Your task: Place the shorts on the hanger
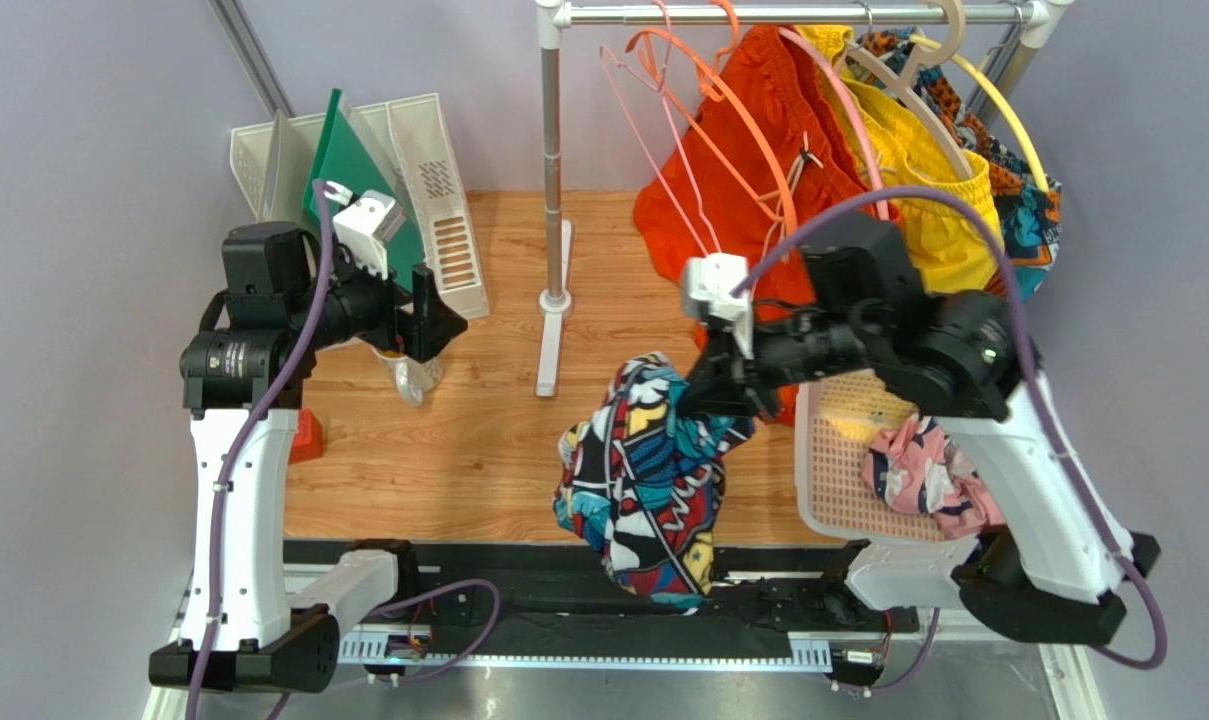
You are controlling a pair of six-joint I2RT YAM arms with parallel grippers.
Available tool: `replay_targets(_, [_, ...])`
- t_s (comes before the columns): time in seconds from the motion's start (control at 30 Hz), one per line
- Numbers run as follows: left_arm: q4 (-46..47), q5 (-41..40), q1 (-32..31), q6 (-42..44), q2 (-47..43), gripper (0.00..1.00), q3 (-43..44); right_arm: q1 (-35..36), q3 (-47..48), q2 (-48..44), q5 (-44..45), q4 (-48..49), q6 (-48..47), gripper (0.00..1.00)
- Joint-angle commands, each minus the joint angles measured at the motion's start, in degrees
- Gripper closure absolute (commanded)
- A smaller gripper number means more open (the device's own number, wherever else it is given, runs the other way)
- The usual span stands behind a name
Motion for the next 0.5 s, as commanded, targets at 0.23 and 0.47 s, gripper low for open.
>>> replay_targets(0.23, [2.2,-1.0,0.3,-1.5,-0.4,0.01,-3.8,4.4,-29.8,-11.7,16.1,33.5,-2.5,1.0])
replay_targets(0.47, [-3.5,3.1,0.3,17.1,-0.9,0.01,-10.5,4.6,-60.7,-27.9,12.8,22.5,-8.4,0.0])
